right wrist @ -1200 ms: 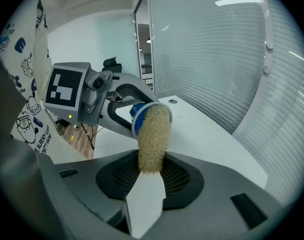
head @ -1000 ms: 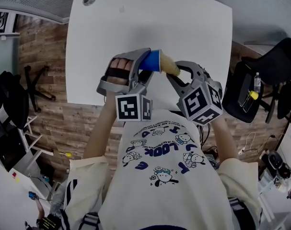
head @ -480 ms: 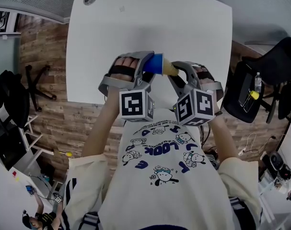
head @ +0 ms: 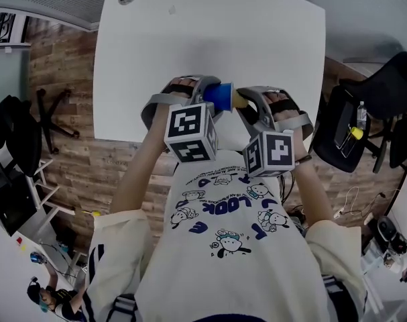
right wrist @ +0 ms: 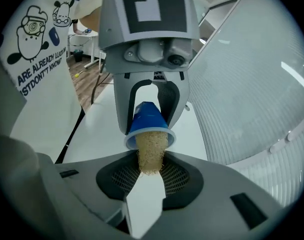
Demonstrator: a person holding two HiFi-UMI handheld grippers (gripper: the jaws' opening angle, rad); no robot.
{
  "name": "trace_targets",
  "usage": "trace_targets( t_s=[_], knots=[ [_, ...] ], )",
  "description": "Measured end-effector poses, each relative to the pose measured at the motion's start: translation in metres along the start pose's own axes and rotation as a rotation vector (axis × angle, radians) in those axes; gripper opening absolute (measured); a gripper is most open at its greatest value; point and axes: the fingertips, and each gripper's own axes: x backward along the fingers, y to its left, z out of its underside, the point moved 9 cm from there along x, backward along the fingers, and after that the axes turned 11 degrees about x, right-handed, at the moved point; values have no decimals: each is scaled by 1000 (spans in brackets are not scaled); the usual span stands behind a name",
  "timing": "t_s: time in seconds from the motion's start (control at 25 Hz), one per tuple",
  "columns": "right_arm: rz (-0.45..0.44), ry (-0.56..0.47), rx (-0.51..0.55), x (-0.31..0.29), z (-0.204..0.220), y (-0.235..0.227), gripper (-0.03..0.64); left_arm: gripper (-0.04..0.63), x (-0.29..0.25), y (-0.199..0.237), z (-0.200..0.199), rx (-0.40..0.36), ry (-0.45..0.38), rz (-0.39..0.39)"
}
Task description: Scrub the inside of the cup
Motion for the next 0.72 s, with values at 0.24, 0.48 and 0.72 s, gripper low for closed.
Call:
trace_targets(
  t_s=[0.24,0.48,0.72],
  knots=[
    [-15,-62,69,1,-4,7,115,307,0,0,5,137,15,260],
    [-59,-144,170,7,-8,18,115,307,-2,-7,9,185,44,438],
    [-62,-166,224,10,-8,23,115,307,-9,-6,14,383,29,579]
  ],
)
